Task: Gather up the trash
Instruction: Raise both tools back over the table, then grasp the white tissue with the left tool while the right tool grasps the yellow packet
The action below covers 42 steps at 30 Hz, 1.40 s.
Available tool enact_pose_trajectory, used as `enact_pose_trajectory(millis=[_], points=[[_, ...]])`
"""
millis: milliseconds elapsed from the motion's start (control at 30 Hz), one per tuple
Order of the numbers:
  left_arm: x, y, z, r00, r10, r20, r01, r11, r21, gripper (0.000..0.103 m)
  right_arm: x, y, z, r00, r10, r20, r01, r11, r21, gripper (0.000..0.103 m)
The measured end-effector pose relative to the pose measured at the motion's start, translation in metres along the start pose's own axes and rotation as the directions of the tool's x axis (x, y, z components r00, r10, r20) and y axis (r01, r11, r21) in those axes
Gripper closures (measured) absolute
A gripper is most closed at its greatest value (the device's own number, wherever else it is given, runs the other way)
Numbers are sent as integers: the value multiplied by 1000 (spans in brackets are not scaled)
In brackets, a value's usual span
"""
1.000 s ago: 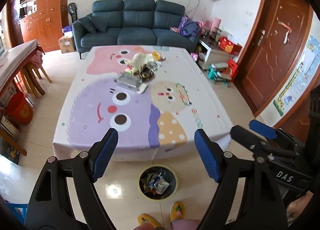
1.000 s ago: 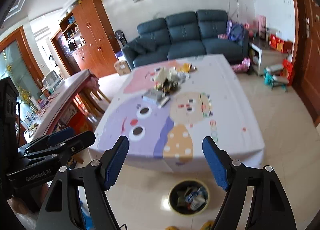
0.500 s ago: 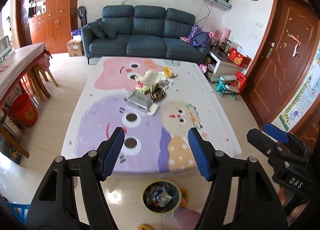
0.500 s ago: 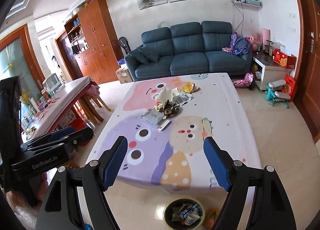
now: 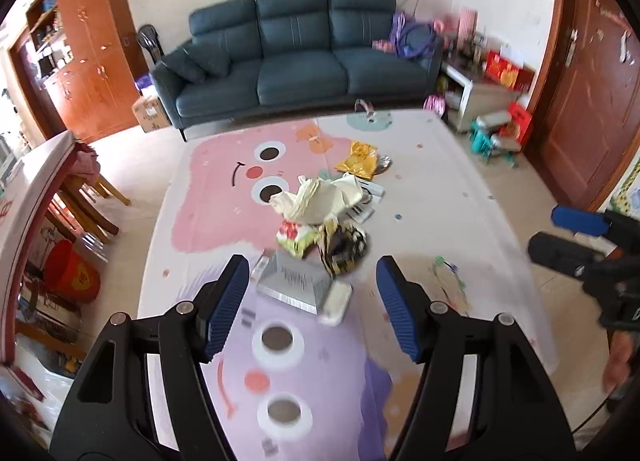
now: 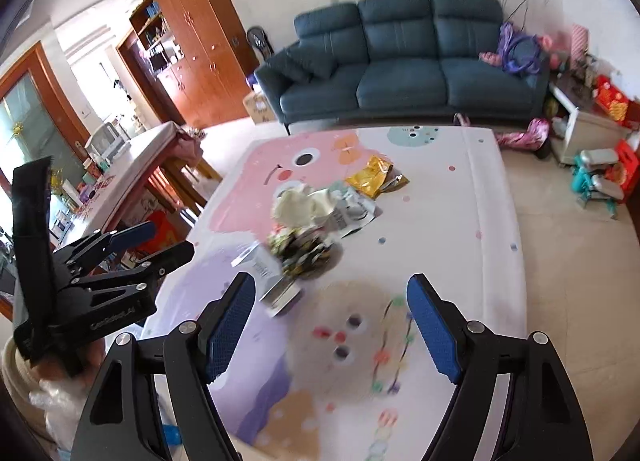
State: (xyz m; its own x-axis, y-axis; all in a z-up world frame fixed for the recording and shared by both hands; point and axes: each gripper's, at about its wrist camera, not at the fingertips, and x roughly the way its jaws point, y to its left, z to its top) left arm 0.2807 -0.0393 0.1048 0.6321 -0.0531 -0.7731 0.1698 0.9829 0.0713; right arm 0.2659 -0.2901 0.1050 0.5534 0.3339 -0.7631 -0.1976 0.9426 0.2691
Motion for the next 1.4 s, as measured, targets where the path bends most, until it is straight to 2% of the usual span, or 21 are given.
enact_pose_trajectory(millis=[133, 267, 367, 500, 667, 733, 800, 867, 933, 1000, 1167, 1233, 1267, 1300, 1333, 1400], points=[[83, 0, 40, 996, -4, -88, 6, 1000, 24, 40, 63, -41, 47, 997, 34, -66, -33, 999, 9, 23], [159, 5, 57, 984, -6, -177, 16, 998, 54, 40, 137, -74, 88, 990, 65, -122, -61, 997, 37, 23], [207, 13, 62, 975, 5, -223, 8, 998, 56, 40, 178, -89, 105, 986, 80, -148, -71, 995, 64, 23], [250, 21, 72, 966, -23, -259, 38, 998, 50, 40, 226, -104, 121, 978, 101, -180, -84, 992, 97, 23], [272, 13, 71, 952, -59, -302, 83, 994, 69, 40, 268, -114, 131, 970, 114, -214, -87, 988, 129, 23], [282, 8, 73, 944, -83, -318, 106, 993, 58, 49, 286, -120, 138, 968, 113, -223, -83, 987, 139, 23], [287, 4, 73, 937, -97, -336, 118, 992, 42, 76, 296, -120, 139, 968, 113, -226, -81, 986, 147, 23], [294, 4, 73, 934, -95, -344, 108, 994, 18, 89, 312, -123, 146, 967, 108, -229, -75, 986, 149, 23], [299, 7, 77, 938, -95, -335, 88, 995, -35, 91, 327, -125, 151, 967, 105, -232, -72, 986, 148, 23], [298, 15, 81, 941, -105, -321, 78, 992, -99, 98, 345, -126, 157, 968, 80, -239, -48, 989, 137, 25], [302, 31, 90, 959, -73, -275, 11, 975, -223, 100, 378, -123, 165, 968, 43, -247, -19, 995, 98, 34], [305, 35, 90, 960, -56, -274, -15, 967, -252, 100, 387, -114, 168, 971, 14, -238, -4, 999, 41, 43], [306, 36, 90, 960, -53, -276, -23, 964, -265, 100, 390, -111, 168, 973, 5, -232, 0, 1000, 22, 50], [307, 37, 89, 959, -54, -277, -26, 961, -275, 100, 394, -108, 167, 970, 24, -243, -23, 1000, 8, 67], [307, 38, 89, 960, -51, -277, -30, 960, -280, 100, 394, -105, 165, 968, 32, -250, -34, 999, -1, 79], [305, 36, 89, 960, -44, -276, -36, 959, -280, 100, 398, -101, 162, 965, 39, -260, -44, 999, -16, 88]])
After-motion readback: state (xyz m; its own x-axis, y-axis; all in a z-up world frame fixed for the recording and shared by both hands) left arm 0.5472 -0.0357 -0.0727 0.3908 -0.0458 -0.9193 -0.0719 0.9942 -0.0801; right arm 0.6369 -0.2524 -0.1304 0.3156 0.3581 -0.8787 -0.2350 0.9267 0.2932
